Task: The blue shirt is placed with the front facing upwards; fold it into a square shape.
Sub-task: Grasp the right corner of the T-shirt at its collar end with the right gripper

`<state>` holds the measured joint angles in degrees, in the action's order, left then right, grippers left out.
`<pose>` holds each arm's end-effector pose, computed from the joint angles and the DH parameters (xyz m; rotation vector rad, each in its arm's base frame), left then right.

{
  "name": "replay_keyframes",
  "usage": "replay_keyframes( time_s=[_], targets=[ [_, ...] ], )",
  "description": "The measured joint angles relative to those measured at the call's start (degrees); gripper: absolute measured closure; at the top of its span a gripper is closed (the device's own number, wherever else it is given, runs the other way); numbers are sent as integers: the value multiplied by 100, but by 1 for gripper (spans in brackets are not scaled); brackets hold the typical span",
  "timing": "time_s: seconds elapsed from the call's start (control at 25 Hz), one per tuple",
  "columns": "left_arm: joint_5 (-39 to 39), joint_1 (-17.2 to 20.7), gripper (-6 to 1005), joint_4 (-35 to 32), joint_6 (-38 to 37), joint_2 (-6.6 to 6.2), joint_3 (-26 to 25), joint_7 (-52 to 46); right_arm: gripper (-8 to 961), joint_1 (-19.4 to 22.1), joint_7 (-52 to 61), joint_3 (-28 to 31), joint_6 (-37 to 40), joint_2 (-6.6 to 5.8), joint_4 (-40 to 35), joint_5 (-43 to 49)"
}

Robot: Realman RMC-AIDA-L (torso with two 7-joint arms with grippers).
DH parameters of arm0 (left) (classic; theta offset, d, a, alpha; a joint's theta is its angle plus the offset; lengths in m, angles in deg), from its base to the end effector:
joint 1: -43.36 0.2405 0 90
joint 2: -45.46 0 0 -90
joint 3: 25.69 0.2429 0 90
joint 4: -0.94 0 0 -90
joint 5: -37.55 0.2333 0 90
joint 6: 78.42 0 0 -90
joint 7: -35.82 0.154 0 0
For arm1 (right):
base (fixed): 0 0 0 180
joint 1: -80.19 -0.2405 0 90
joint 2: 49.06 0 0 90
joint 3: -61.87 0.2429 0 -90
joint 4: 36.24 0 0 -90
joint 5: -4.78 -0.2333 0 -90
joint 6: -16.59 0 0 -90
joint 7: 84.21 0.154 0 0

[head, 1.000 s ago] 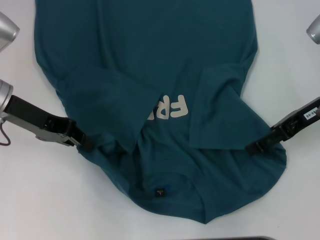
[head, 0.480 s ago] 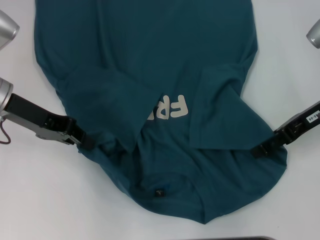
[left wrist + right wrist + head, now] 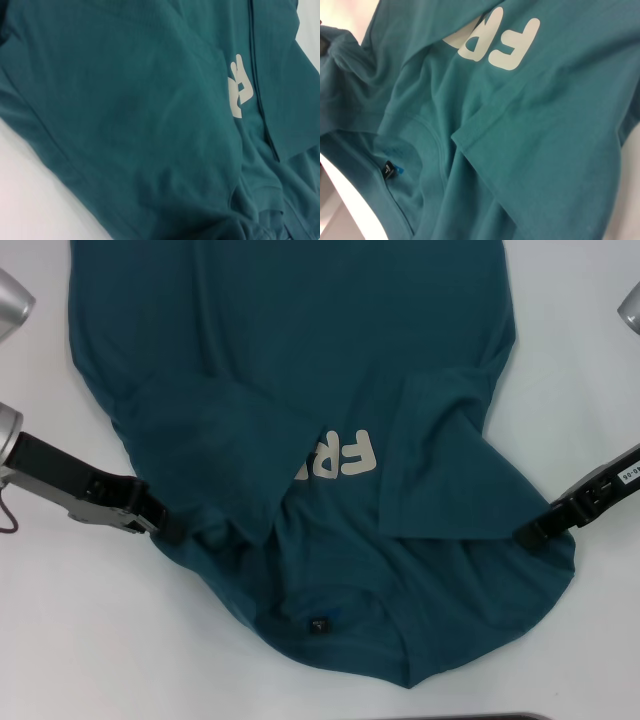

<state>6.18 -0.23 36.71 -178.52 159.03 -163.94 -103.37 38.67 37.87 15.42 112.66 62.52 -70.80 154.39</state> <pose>-0.2630 0.3460 0.0086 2.4542 1.8301 -0.1994 0.2907 0.3425 0.0148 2.7155 -1.4819 0.3303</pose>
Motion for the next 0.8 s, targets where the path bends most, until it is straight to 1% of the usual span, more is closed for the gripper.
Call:
replay_keyframes(
  time_s=[0.16,0.4,0.8],
  targets=[
    [0,49,963,0,16,-44,-3,17,626,8,4,-2,9,-22,14,-1],
    [0,100,962,0,24,-69,-16,46,669,24,20,-6,11,-26,28,-1],
    [0,160,962,0,24,-95,-18,94,671,80,42,21,8,-38,-4,4]
  ],
)
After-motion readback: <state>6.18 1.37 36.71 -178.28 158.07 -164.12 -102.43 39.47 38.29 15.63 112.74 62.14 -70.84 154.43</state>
